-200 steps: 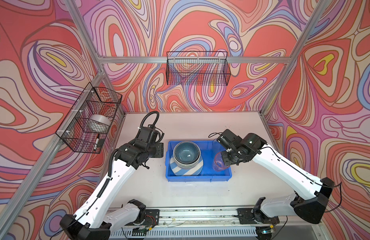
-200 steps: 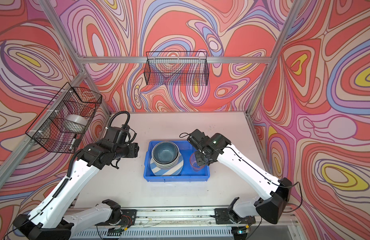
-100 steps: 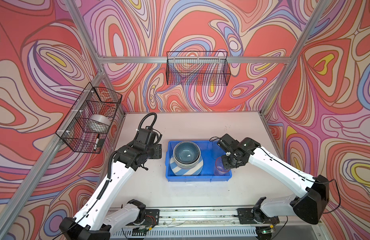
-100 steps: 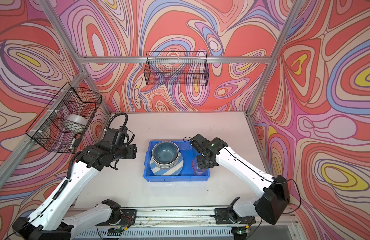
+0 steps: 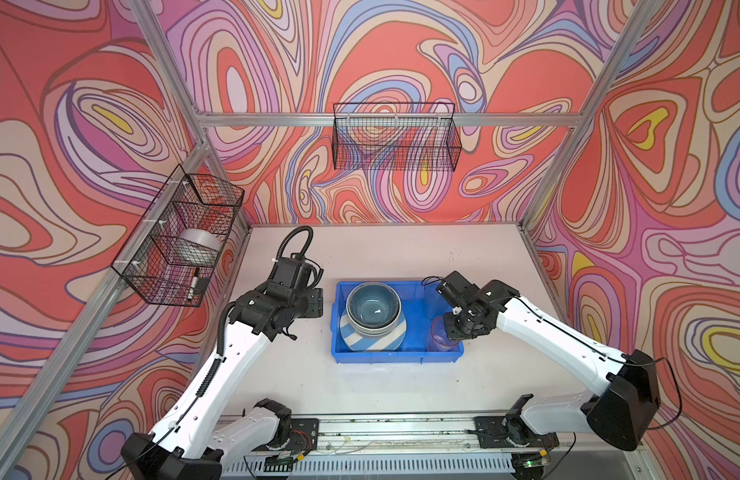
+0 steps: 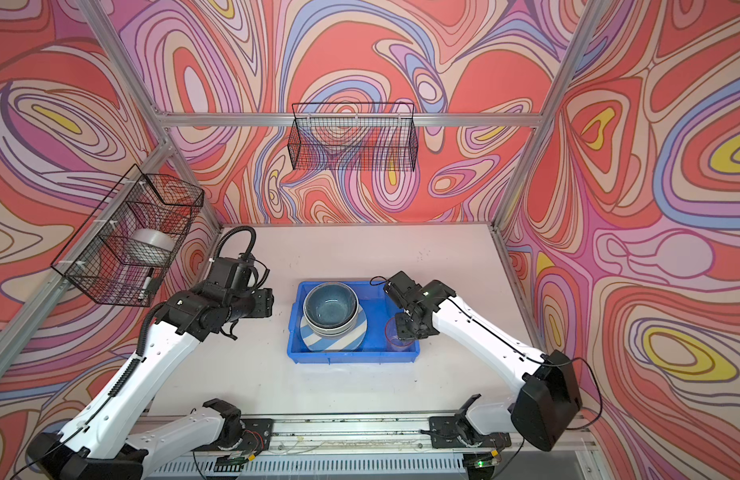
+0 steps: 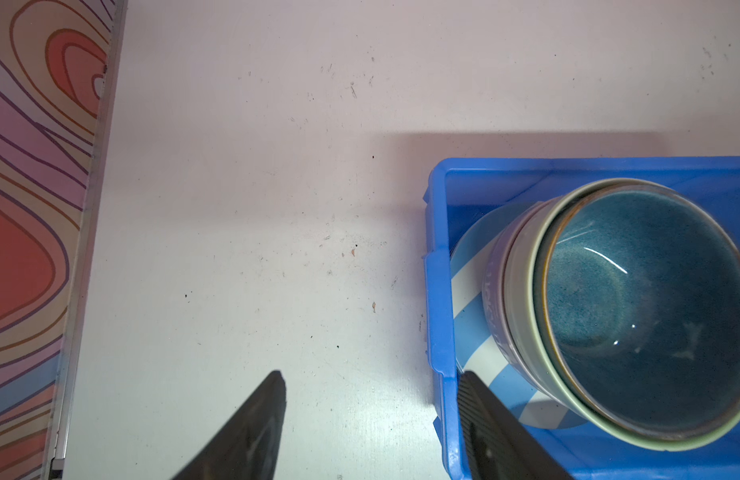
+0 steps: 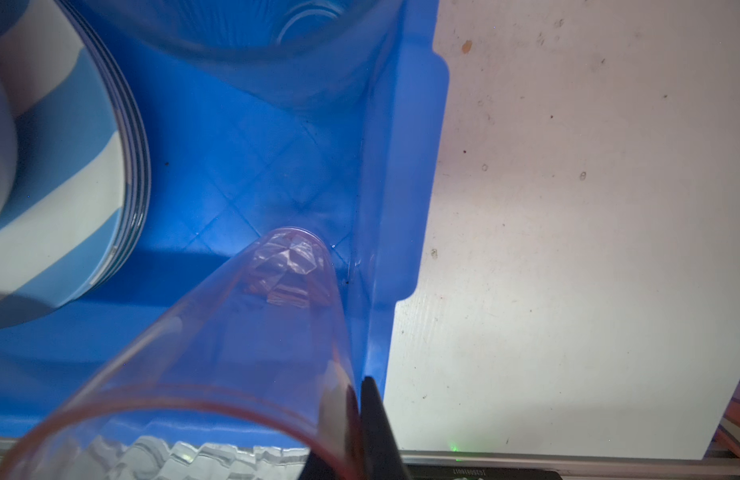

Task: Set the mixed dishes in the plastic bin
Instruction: 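Lower the pink cup upright into the bin beside the blue glass with the right gripper, then open the right gripper and raise it away from the pink cup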

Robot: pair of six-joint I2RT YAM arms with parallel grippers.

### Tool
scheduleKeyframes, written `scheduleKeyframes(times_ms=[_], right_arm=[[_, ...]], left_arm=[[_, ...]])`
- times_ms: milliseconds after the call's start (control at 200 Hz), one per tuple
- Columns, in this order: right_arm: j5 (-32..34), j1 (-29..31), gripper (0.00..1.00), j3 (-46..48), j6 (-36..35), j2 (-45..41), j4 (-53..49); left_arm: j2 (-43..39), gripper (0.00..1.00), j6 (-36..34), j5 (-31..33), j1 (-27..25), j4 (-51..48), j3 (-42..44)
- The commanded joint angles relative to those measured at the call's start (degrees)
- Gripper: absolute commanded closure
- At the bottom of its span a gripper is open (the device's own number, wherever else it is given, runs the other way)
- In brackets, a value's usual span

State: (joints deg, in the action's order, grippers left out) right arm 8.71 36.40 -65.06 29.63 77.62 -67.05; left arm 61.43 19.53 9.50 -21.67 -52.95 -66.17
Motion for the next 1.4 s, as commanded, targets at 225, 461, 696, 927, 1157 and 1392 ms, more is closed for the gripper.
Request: scheduleKeyframes(times_ms=[225, 461, 696, 927, 1157, 1392], right_arm=[[-0.4, -1.3, 1.00, 1.5, -0.5, 0.5, 1.1], [-0.3, -1.8, 0.96, 2.0, -1.1, 0.7, 1.6], [-0.4, -2.1, 0.88, 1.9, -1.3, 0.9, 1.7], [-0.3, -2.2, 0.75, 1.5, -1.4, 0.6, 1.0], [0.3, -2.2, 0.67, -1.6, -1.6, -0.5, -1.0], [3.3, -2.3, 0.58, -6.9, -2.3, -2.2, -3.2]], left_arm=[[0.8, 0.30, -0.5, 1.2, 0.7, -1.1, 0.1], [-0.1, 0.29, -1.2, 1.3, 0.7, -0.8, 0.5], [0.5, 0.29, -1.2, 1.5, 0.7, -2.0, -0.5], [0.6, 0.28, -1.1, 2.1, 0.7, -2.9, -1.0], [1.3, 0.28, -1.7, 2.8, 0.8, -2.4, -1.1], [2.9, 0.26, -3.1, 4.0, 1.6, 0.1, -2.8]])
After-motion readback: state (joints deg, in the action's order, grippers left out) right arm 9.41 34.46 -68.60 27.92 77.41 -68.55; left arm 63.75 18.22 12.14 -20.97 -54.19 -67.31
